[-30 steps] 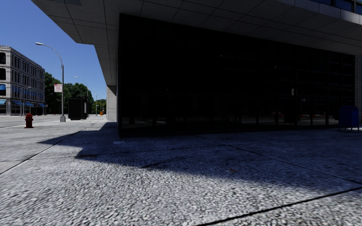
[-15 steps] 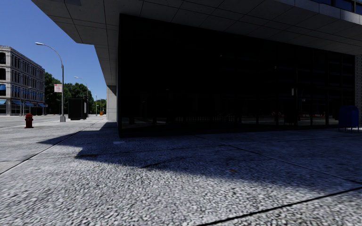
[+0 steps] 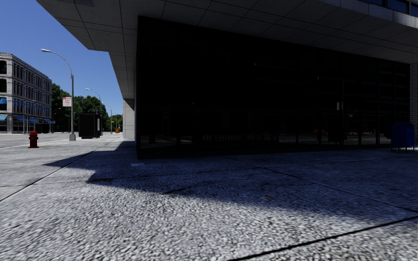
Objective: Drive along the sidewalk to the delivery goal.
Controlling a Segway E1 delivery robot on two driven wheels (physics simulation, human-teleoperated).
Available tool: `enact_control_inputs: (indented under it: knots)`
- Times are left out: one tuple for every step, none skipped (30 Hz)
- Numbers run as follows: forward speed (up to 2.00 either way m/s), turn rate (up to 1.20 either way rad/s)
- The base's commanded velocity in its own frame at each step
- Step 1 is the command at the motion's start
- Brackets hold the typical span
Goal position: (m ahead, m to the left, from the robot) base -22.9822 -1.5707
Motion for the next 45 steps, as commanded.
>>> enact_control_inputs:
  knots:
    - [0.0,0.62]
    - [0.0,0.72]
    - [0.0,0.76]
    - [0.0,0.77]
    - [0.0,0.77]
    - [0.0,0.77]
    - [0.0,0.78]
    - [0.0,0.78]
    - [0.0,0.78]
    - [0.0,0.78]
    - [0.0,0.78]
    - [0.0,0.78]
    - [0.0,0.78]
    - [0.0,0.79]
    - [0.0,0.83]
    - [0.0,0.86]
    - [0.0,0.89]
    - [0.0,0.9]
    - [0.0,0.91]
    - [0.0,0.91]
    - [0.0,0.91]
    - [0.0,0.91]
    - [0.0,0.91]
    - [0.0,0.91]
    - [0.0,0.91]
    - [0.0,0.91]
    - [0.0,0.91]
    - [0.0,0.91]
    - [0.0,0.91]
    - [0.0,0.91]
    - [0.0,0.91]
    - [0.0,0.91]
    - [0.0,0.91]
    - [0.0,0.91]
    - [0.0,0.91]
    - [0.0,0.91]
    - [0.0,0.91]
    - [0.0,0.91]
    - [0.0,0.91]
    - [0.0,0.91]
    - [0.0,0.91]
    - [0.0,0.91]
    - [0.0,0.91]
    - [0.0,0.91]
    - [0.0,0.91]
